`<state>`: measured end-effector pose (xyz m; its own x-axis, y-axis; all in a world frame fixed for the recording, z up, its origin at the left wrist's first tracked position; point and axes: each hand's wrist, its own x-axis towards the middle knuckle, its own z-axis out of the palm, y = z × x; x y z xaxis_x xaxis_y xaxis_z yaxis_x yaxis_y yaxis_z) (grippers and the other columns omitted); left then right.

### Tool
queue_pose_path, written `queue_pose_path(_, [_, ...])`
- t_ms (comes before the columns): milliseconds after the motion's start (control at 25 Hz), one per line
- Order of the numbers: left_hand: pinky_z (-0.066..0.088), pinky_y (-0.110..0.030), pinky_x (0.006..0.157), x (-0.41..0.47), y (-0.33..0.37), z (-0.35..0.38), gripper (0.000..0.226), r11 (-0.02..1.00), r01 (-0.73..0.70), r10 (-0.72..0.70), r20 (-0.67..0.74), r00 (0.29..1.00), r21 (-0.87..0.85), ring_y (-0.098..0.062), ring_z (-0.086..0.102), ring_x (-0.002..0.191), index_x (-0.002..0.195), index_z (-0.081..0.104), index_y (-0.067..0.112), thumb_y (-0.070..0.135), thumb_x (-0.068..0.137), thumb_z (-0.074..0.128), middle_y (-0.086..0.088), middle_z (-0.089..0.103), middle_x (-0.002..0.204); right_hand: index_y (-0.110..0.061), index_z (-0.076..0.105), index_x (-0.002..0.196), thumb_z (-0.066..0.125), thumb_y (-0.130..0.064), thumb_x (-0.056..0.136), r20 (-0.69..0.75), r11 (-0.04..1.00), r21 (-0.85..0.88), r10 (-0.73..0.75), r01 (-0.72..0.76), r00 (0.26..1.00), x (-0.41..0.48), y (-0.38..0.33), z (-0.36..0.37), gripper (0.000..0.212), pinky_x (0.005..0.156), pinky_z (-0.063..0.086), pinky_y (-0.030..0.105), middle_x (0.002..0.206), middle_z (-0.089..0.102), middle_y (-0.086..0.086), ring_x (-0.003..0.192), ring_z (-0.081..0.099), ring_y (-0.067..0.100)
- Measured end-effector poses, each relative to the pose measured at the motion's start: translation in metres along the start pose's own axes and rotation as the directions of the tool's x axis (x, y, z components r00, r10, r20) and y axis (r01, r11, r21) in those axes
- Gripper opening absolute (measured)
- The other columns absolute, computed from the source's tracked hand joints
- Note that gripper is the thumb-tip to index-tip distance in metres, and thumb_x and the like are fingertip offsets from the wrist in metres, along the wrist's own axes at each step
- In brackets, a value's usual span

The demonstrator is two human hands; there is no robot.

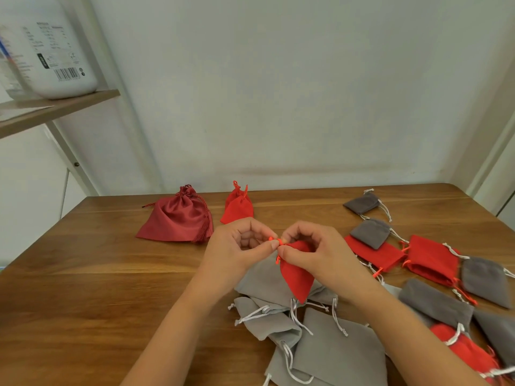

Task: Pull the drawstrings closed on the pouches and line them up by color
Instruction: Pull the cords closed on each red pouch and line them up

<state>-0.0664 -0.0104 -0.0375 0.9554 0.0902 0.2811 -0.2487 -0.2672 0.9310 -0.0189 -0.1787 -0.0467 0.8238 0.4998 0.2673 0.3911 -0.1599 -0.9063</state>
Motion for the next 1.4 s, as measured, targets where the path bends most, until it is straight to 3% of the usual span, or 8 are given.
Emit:
queue_pose_path(160, [0.050, -0.029, 0.059, -0.001, -0.005, 0.002, 0.016, 0.970, -0.054, 0.055, 0.001, 0.998, 0.237, -0.018, 0.059, 0.063, 0.090, 0.075, 0.027, 0.013, 0.080, 0.074, 0.003, 0.069, 0.072, -0.021, 0.063, 0.078, 0.073, -0.026, 0.079, -0.052, 0.982, -0.183, -0.059, 0.049, 0.997, -0.002, 0.004, 0.001, 0.010, 0.063, 0.039, 0.013, 0.075, 0.061, -0.012, 0.073, 0.054, 0.002])
queue_pose_path(240, [0.043, -0.016, 0.055, -0.001, -0.005, 0.001, 0.015, 0.940, -0.076, 0.071, 0.027, 0.997, 0.331, -0.002, 0.053, 0.057, 0.087, 0.074, 0.026, 0.012, 0.080, 0.074, 0.012, 0.065, 0.065, -0.022, 0.063, 0.078, 0.072, -0.025, 0.080, -0.048, 0.971, -0.235, -0.056, 0.043, 0.997, -0.003, 0.004, 0.003, 0.010, 0.063, 0.038, 0.011, 0.075, 0.059, -0.012, 0.074, 0.053, 0.003])
queue_pose_path(400, [0.035, -0.009, 0.052, -0.001, -0.004, 0.002, 0.013, 0.886, -0.143, 0.117, 0.085, 0.989, 0.440, -0.001, 0.045, 0.051, 0.083, 0.068, 0.020, 0.008, 0.080, 0.069, 0.018, 0.050, 0.052, -0.021, 0.066, 0.078, 0.069, -0.024, 0.084, -0.008, 0.986, -0.167, 0.009, -0.010, 1.000, -0.002, 0.003, 0.003, 0.007, 0.063, 0.042, 0.014, 0.076, 0.063, -0.008, 0.072, 0.055, 0.002])
queue_pose_path(520, [0.033, -0.008, 0.057, -0.002, -0.004, 0.003, 0.012, 0.860, -0.236, 0.208, 0.110, 0.972, 0.452, -0.001, 0.042, 0.055, 0.087, 0.064, 0.021, 0.008, 0.085, 0.066, 0.018, 0.047, 0.060, -0.014, 0.068, 0.073, 0.065, -0.025, 0.088, -0.018, 0.997, -0.020, 0.074, -0.074, 0.997, 0.001, 0.004, -0.004, 0.019, 0.059, 0.039, 0.016, 0.066, 0.061, -0.005, 0.063, 0.051, 0.002])
queue_pose_path(640, [0.032, -0.004, 0.066, -0.002, -0.004, 0.004, 0.009, 0.796, -0.356, 0.331, 0.142, 0.933, 0.489, 0.007, 0.045, 0.065, 0.093, 0.064, 0.016, 0.009, 0.088, 0.066, 0.025, 0.049, 0.072, -0.009, 0.065, 0.080, 0.071, -0.015, 0.079, -0.021, 0.959, 0.263, 0.118, -0.108, 0.993, 0.005, 0.003, -0.006, 0.008, 0.065, 0.047, 0.016, 0.073, 0.067, 0.000, 0.069, 0.060, 0.007])
queue_pose_path(760, [0.031, -0.001, 0.070, 0.000, -0.007, 0.004, 0.006, 0.719, -0.446, 0.444, 0.142, 0.885, 0.534, 0.016, 0.045, 0.074, 0.093, 0.066, 0.012, 0.011, 0.087, 0.066, 0.025, 0.044, 0.077, -0.009, 0.058, 0.080, 0.073, -0.010, 0.069, -0.004, 0.886, 0.446, 0.143, -0.127, 0.990, 0.004, 0.001, -0.007, 0.019, 0.066, 0.053, 0.021, 0.078, 0.072, 0.010, 0.071, 0.067, 0.015])
queue_pose_path(1120, [0.036, -0.005, 0.077, -0.005, -0.010, 0.022, 0.011, 0.698, -0.520, 0.526, 0.140, 0.839, 0.493, 0.011, 0.048, 0.082, 0.094, 0.067, 0.014, 0.023, 0.089, 0.061, 0.011, 0.059, 0.088, -0.013, 0.048, 0.071, 0.071, 0.007, 0.072, 0.308, 0.816, 0.489, 0.168, -0.308, 0.936, 0.007, 0.007, -0.040, 0.031, 0.068, 0.055, 0.024, 0.090, 0.069, 0.021, 0.075, 0.066, 0.020])
queue_pose_path(1400, [0.039, -0.006, 0.071, -0.008, -0.008, 0.022, 0.013, 0.751, -0.540, 0.522, 0.159, 0.838, 0.380, 0.015, 0.049, 0.079, 0.090, 0.071, 0.015, 0.025, 0.082, 0.069, 0.015, 0.061, 0.089, -0.010, 0.043, 0.079, 0.066, 0.015, 0.075, 0.441, 0.887, 0.398, 0.037, -0.232, 0.897, 0.005, 0.007, -0.047, 0.034, 0.070, 0.052, 0.022, 0.084, 0.067, 0.013, 0.075, 0.064, 0.015])
